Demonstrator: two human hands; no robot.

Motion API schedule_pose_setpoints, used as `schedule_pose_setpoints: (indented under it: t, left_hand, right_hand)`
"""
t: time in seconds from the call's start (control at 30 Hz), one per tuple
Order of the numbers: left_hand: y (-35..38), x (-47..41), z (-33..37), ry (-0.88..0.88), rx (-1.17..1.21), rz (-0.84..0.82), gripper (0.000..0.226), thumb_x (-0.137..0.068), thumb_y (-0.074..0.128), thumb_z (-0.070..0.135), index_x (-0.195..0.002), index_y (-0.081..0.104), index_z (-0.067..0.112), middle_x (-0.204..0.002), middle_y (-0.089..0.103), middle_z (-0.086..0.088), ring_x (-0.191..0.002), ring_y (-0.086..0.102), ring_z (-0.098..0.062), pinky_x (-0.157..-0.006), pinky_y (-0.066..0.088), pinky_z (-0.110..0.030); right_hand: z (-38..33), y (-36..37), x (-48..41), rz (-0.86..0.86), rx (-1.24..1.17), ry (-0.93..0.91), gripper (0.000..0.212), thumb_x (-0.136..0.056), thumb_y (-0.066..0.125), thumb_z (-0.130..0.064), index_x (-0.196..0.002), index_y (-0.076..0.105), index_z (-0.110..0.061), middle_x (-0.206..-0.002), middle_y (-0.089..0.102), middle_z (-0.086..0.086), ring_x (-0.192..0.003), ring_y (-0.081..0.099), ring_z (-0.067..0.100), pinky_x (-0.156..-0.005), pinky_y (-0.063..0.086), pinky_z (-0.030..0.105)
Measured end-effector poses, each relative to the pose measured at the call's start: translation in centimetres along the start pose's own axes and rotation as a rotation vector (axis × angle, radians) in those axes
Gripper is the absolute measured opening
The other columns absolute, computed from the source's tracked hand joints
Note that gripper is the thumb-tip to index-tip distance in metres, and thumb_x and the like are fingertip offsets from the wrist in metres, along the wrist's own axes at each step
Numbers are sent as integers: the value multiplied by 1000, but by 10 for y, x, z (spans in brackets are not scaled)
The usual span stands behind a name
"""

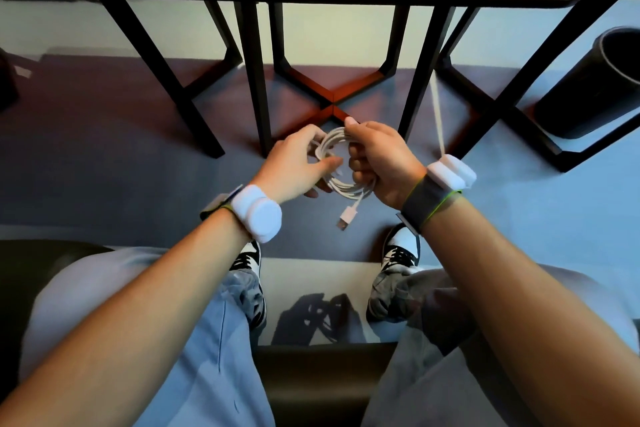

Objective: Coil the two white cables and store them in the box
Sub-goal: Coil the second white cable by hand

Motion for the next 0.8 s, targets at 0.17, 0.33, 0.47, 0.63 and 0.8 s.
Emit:
schedule_pose_setpoints:
  t: [0.17,0.33,0.47,0.63,0.8]
  left_hand:
    - [20,6,2,-122,613,109,26,-95,66,34,-114,55,20,-113,71,-4,-73,75,-22,-59,56,-27]
    - [49,12,13,-260,997,-6,55,-85,49,69,-111,51,21,-103,69,-3,-81,71,-17,-64,52,-28]
    - [53,19,27,-190,973,57,51,-83,52,68,-103,51,22,-95,72,0,-82,71,-16,-62,54,-28]
    - [41,18,38,-158,706,274,42,-94,43,63,-108,59,27,-72,66,-1,-56,63,-15,-42,42,-23]
    - [38,21,68,-154,549,385,53,-92,28,69,-98,66,32,-76,69,-1,-69,67,-24,-60,54,-38]
  right_hand:
    - [-11,-15,-5,75,-441,71,37,-103,42,-32,-68,36,-21,-47,20,-8,-36,13,6,-36,10,18]
    - [-14,-7,-4,62,-624,56,39,-101,47,-34,-65,43,-17,-48,26,-6,-39,20,7,-44,17,18]
    - [-20,-6,5,95,-611,12,33,-101,48,-33,-74,51,-13,-53,38,-3,-42,35,8,-43,37,21]
    - [-23,-11,15,115,-322,-5,20,-100,50,-31,-94,54,-12,-59,45,-1,-42,42,10,-44,44,23]
    - [-31,-14,28,287,-12,-212,26,-96,58,-31,-111,53,-11,-77,59,3,-44,44,9,-40,39,22]
Point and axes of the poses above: each hand's wrist, its own x-axis away from the middle knuckle, its own y-axis out of the palm, z = x × y, the point moved 1 cm from there along -x, towards the middle knuckle
